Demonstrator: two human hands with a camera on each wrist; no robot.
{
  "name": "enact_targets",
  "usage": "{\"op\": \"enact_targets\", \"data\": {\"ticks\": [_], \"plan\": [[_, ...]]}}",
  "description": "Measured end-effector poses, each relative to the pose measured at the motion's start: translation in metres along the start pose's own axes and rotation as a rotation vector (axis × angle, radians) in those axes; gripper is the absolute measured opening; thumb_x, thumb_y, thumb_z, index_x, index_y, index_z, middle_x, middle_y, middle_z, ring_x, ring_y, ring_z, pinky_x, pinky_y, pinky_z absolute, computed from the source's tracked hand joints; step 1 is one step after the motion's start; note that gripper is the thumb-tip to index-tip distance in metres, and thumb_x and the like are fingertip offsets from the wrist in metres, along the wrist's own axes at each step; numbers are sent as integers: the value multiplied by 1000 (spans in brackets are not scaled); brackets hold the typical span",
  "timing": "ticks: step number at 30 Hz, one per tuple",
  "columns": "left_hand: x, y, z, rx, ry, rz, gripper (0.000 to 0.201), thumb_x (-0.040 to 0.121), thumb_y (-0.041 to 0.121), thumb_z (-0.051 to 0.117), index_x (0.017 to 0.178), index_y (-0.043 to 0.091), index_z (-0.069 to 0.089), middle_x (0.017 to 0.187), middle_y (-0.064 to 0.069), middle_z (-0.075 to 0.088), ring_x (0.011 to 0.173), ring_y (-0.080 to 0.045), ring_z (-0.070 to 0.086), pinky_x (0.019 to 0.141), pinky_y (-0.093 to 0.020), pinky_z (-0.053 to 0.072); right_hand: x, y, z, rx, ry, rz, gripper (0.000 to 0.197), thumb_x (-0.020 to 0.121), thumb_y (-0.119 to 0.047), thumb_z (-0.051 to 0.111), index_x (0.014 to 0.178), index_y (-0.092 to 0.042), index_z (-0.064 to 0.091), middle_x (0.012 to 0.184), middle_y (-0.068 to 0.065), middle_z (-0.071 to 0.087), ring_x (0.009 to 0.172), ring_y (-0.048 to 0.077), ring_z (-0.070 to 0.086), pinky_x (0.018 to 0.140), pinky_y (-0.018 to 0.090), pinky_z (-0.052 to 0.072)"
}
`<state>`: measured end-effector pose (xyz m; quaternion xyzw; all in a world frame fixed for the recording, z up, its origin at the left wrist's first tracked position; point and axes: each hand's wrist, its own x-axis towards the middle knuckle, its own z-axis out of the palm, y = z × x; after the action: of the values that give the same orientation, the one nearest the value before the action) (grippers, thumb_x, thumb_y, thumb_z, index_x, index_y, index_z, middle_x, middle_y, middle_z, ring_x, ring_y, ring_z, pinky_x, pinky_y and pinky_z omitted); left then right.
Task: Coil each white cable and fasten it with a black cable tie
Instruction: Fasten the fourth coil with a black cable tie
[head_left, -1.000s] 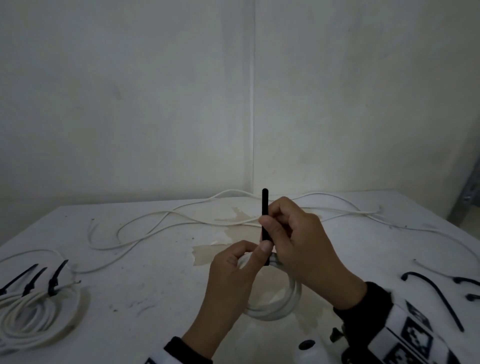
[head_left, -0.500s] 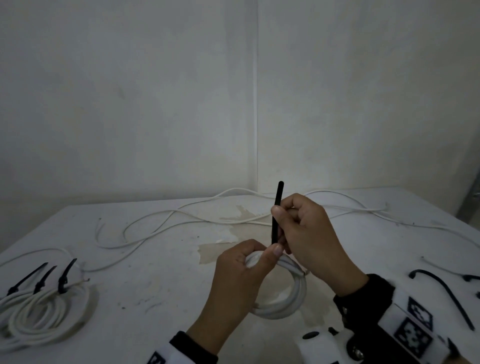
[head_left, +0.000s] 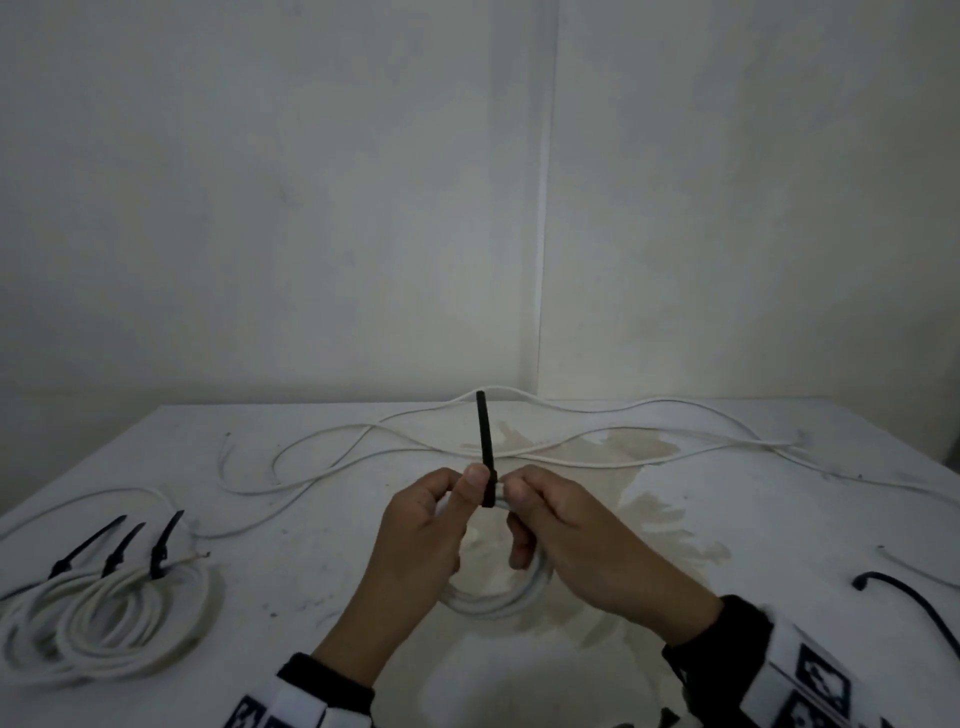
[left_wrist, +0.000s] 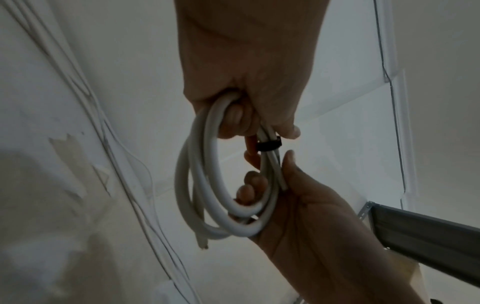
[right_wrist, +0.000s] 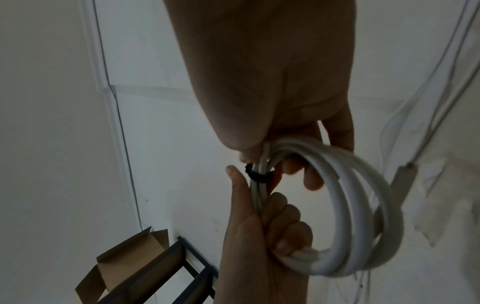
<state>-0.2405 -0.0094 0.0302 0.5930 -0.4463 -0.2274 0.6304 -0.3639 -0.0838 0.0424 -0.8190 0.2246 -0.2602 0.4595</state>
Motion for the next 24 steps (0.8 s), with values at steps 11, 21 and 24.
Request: {"op": "enact_targets", "data": {"ticks": [11, 21, 24], "plan": [[-11, -14, -77, 60, -17, -70, 21, 89, 12, 54, 96, 28, 63, 79, 6, 70, 71, -2, 67, 64, -20, 55, 32, -1, 54, 62, 71, 41, 33, 99, -30, 31, 72, -18, 47, 61, -7, 48, 52, 0, 49, 55, 9, 37], [-18, -32, -127, 205, 136, -9, 27, 91, 9, 53, 83, 33, 64, 66, 10, 66, 61, 1, 62, 60, -18, 53, 46, -15, 107, 10, -60, -69, 27, 98, -28, 34, 118, -42, 46, 116, -25, 51, 110, -15, 45, 90, 1, 30], [-23, -36, -143, 263, 127, -40, 28, 92, 11, 51, 82, 34, 63, 68, 12, 68, 63, -2, 63, 64, -25, 56, 51, -15, 120, -17, -154, -30, 35, 97, -33, 35, 131, -35, 39, 132, -19, 44, 121, -10, 38, 97, 6, 26]]}}
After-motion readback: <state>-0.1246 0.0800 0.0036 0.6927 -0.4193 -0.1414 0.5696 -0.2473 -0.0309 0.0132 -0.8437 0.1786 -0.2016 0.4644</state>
